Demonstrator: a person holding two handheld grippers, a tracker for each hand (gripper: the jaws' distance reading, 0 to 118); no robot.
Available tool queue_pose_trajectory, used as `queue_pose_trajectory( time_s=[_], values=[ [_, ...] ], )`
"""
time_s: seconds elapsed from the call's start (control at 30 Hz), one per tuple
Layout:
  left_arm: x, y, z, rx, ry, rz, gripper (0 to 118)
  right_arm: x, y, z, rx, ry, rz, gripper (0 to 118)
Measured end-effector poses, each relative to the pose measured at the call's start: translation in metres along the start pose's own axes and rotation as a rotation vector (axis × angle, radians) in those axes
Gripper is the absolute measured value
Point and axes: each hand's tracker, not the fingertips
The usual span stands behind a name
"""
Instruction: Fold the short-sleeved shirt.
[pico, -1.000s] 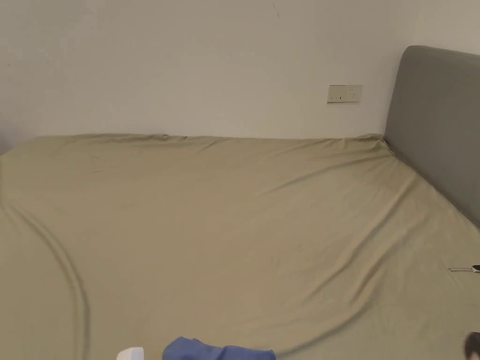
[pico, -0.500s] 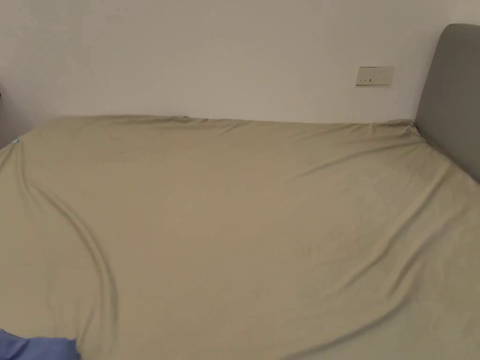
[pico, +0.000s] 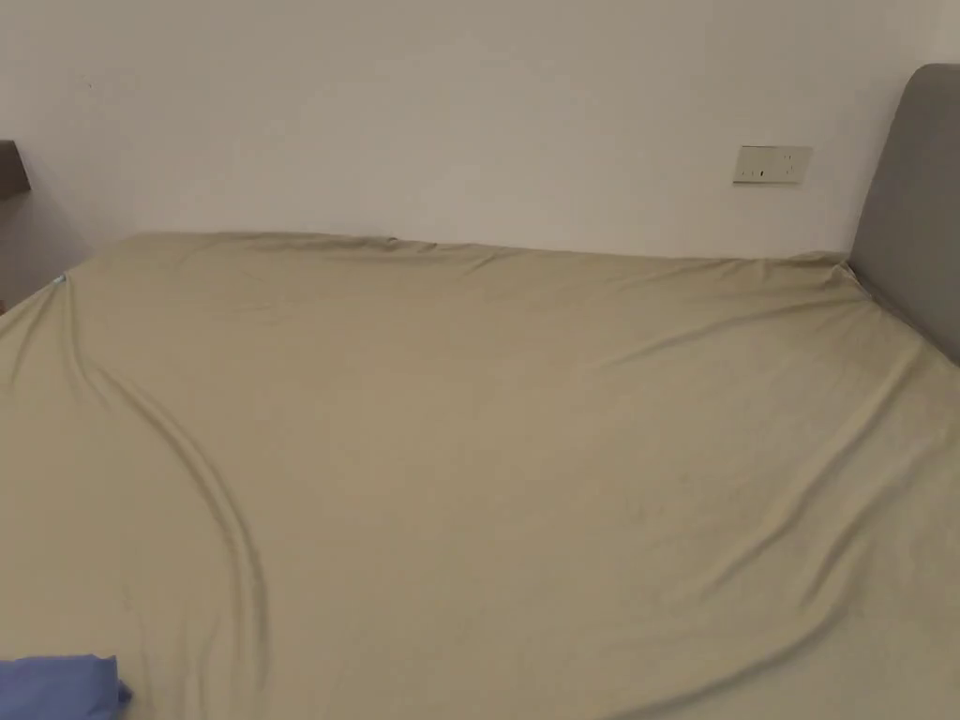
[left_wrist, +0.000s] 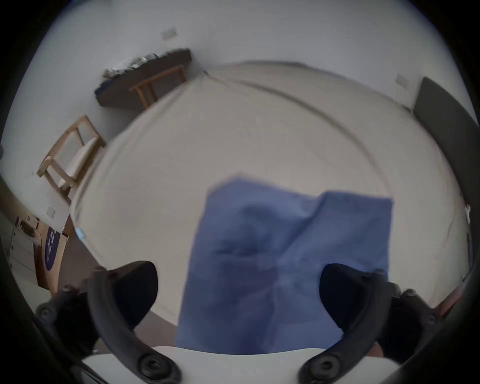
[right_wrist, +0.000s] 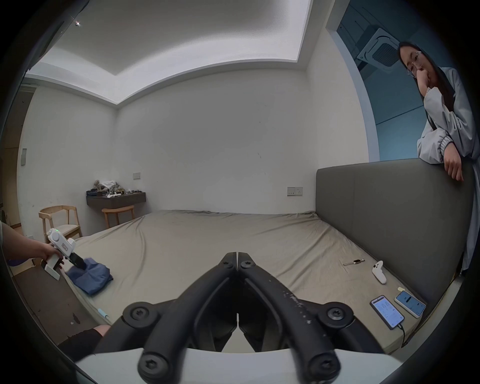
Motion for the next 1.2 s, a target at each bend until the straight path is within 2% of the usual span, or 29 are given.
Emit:
queue_pose_trajectory(
  time_s=[0.07, 0.17, 0.23, 0.33, 0.4, 0.43, 0.47, 0.5, 0.57, 0.6, 0.63, 0.7, 0.77, 0.87, 0.9, 0.93, 0.97, 1.0, 1.03, 1.07, 1.1, 1.13, 1.17, 1.2],
  values=[
    [-0.003, 0.007, 0.042, 0.138, 0.036, 0.05, 112, 0.005, 0.003, 0.007, 0.01, 0.005, -0.006, 1],
    [0.025, 0.011, 0.118, 0.368, 0.028, 0.044, 114, 0.013, 0.005, 0.013, 0.019, 0.005, -0.018, 1],
    [0.056, 0.006, 0.175, 0.47, -0.08, -0.008, 114, 0.015, 0.008, 0.018, 0.03, 0.006, -0.015, 1],
    [0.123, -0.012, 0.241, 0.638, -0.161, -0.043, 114, 0.023, 0.01, 0.021, 0.026, -0.043, 0.018, 1],
    [0.17, -0.027, 0.271, 0.736, -0.201, -0.075, 109, 0.027, 0.012, 0.019, 0.017, -0.062, 0.03, 1],
    [0.191, -0.035, 0.282, 0.775, -0.254, -0.071, 102, 0.028, 0.015, 0.018, 0.015, -0.074, 0.035, 1],
    [0.21, -0.042, 0.292, 0.799, -0.307, -0.083, 89, 0.028, 0.019, 0.018, 0.015, -0.084, 0.034, 1],
    [0.231, -0.048, 0.301, 0.797, -0.365, -0.097, 69, 0.03, 0.02, 0.018, 0.018, -0.087, 0.031, 2],
    [0.273, -0.061, 0.308, 0.82, -0.375, -0.126, 17, 0.033, 0.023, 0.016, 0.022, -0.108, 0.044, 2],
    [0.295, -0.069, 0.311, 0.834, -0.365, -0.126, 0, 0.036, 0.022, 0.016, 0.028, -0.118, 0.044, 2],
    [0.311, -0.077, 0.313, 0.871, -0.335, -0.124, 0, 0.038, 0.022, 0.015, 0.034, -0.119, 0.042, 2],
    [0.334, -0.092, 0.312, 0.909, -0.404, -0.113, 0, 0.038, 0.023, 0.014, 0.041, -0.177, 0.092, 2],
    [0.351, -0.098, 0.312, 0.878, -0.398, -0.115, 0, 0.038, 0.022, 0.015, 0.047, -0.178, 0.087, 2],
    [0.369, -0.107, 0.31, 0.882, -0.386, -0.221, 0, 0.039, 0.02, 0.017, 0.055, -0.186, 0.078, 2],
    [0.37, -0.106, 0.309, 0.873, -0.385, -0.233, 0, 0.039, 0.02, 0.017, 0.059, -0.186, 0.073, 2],
    [0.37, -0.107, 0.311, 0.869, -0.39, -0.231, 7, 0.04, 0.021, 0.016, 0.063, -0.182, 0.07, 5],
    [0.37, -0.107, 0.313, 0.865, -0.396, -0.228, 20, 0.04, 0.021, 0.015, 0.07, -0.18, 0.067, 13],
    [0.369, -0.105, 0.312, 0.86, -0.395, -0.226, 52, 0.042, 0.021, 0.015, 0.079, -0.178, 0.064, 40],
    [0.368, -0.102, 0.311, 0.844, -0.39, -0.228, 83, 0.041, 0.022, 0.015, 0.084, -0.18, 0.065, 73],
    [0.368, -0.1, 0.309, 0.825, -0.385, -0.238, 114, 0.04, 0.023, 0.015, 0.092, -0.195, 0.074, 113],
    [0.371, -0.099, 0.312, 0.794, -0.378, -0.245, 118, 0.039, 0.024, 0.013, 0.095, -0.218, 0.081, 118],
    [0.373, -0.097, 0.309, 0.771, -0.359, -0.246, 118, 0.039, 0.025, 0.014, 0.093, -0.202, 0.118, 118],
    [0.371, -0.096, 0.309, 0.814, -0.364, -0.241, 118, 0.039, 0.027, 0.022, 0.119, -0.222, 0.126, 118],
    [0.372, -0.094, 0.307, 0.816, -0.336, -0.238, 118, 0.04, 0.028, 0.025, 0.112, -0.193, 0.134, 118]
  ],
)
